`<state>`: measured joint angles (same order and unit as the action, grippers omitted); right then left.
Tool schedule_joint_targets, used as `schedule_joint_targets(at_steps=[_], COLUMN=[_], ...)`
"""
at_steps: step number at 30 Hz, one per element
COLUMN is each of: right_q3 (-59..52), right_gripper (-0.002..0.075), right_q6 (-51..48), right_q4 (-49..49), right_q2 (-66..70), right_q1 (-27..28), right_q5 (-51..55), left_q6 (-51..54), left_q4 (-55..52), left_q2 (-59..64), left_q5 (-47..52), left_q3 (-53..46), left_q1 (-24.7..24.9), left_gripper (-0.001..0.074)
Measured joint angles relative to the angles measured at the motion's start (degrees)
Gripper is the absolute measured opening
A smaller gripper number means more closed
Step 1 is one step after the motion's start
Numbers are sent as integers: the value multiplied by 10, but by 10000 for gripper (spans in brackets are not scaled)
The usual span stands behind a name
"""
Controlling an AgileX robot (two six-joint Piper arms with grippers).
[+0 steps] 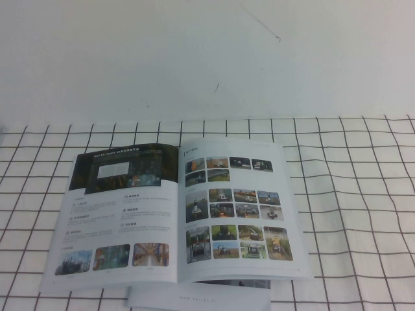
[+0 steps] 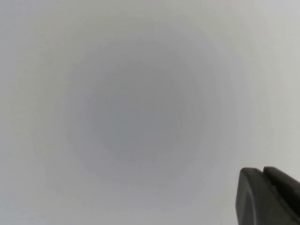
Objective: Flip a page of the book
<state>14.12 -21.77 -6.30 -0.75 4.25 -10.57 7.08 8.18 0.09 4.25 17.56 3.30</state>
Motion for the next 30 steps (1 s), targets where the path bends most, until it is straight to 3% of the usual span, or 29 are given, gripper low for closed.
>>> schedule_joint_targets(at_steps=[9, 18, 25, 30], right_q3=[162, 297, 364, 373], right_gripper=[1, 1, 1, 1], right_q6=[34, 23, -50, -175], right_q4=[-16, -35, -83, -221], right_q2=[128, 365, 527, 646], right_q1=[0, 0, 0, 0], right_q5=[267, 538, 645, 643], left_q6=[-14, -57, -28, 25], left_q4=[1, 13, 91, 148], left_q2=[136, 303, 440, 558], left_q5=[172, 203, 226, 282], left_q3=[111, 139, 142, 179], left_q1=[0, 0, 0, 0], left_gripper=[-3, -3, -3, -2])
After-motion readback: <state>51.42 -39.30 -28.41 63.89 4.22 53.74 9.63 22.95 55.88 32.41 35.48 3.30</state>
